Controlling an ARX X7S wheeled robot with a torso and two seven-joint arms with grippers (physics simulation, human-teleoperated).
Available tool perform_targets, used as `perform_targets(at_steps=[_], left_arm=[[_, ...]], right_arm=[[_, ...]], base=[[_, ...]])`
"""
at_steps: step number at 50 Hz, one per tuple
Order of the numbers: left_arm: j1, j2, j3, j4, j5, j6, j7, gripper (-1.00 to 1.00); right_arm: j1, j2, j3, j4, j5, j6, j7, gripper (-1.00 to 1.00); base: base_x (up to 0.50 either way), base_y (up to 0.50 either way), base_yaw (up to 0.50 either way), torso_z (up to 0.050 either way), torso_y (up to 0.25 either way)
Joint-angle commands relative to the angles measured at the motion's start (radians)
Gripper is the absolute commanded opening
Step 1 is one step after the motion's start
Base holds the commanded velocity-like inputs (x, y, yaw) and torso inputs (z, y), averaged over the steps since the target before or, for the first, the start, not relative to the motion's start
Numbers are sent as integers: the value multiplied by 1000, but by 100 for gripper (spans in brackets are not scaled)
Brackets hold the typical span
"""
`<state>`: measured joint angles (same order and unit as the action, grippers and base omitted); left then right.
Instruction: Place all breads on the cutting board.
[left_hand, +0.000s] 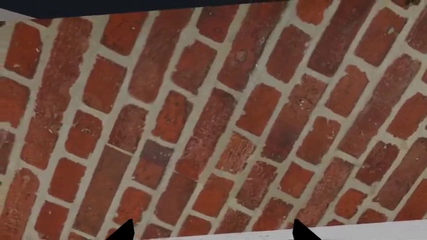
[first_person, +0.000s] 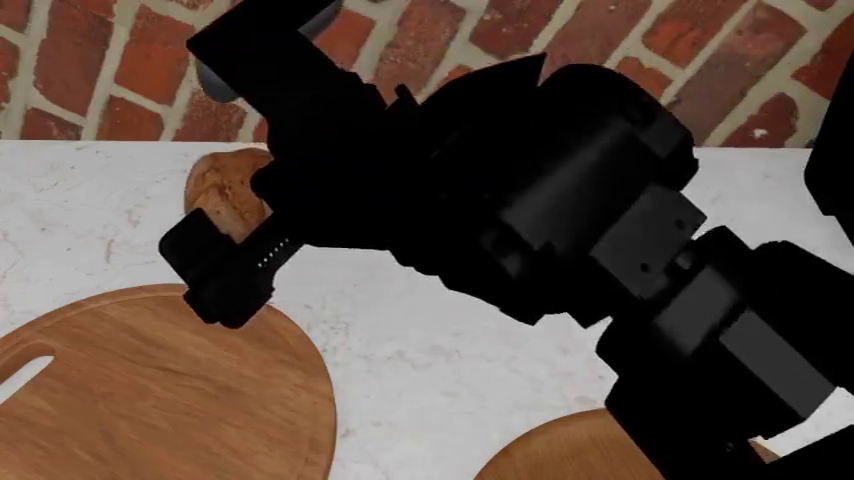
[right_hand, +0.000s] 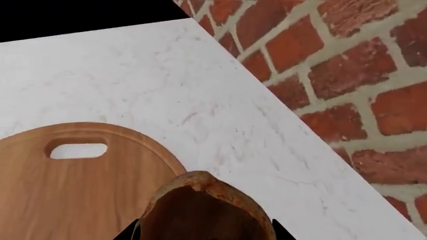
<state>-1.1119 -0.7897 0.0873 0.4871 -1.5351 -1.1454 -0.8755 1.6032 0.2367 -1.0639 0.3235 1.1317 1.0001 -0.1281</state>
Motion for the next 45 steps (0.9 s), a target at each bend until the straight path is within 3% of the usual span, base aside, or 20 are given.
perform_targets(at_steps=[1, 3, 9, 13, 45], left_arm=[[26, 1, -34, -5, 27, 14, 24, 100], [28, -2, -36, -3, 24, 15, 22, 100], [29, -13, -43, -2, 19, 17, 20, 100], [36, -20, -47, -2, 17, 19, 19, 100], [68, -51, -71, 8, -6, 38, 5, 100]], right_arm=[[32, -197, -68, 239, -144, -117, -234, -100], [40, -234, -86, 292, -149, -146, -265, -100], [116, -237, -410, 332, 163, -345, -233, -100], [110, -237, -491, 310, 231, -392, -228, -100], [-66, -237, -492, 232, 114, -357, -231, -100]], base=[[0, 0, 0, 0, 0], [0, 0, 0, 0, 0], [0, 0, 0, 0, 0], [0, 0, 0, 0, 0], [0, 0, 0, 0, 0]])
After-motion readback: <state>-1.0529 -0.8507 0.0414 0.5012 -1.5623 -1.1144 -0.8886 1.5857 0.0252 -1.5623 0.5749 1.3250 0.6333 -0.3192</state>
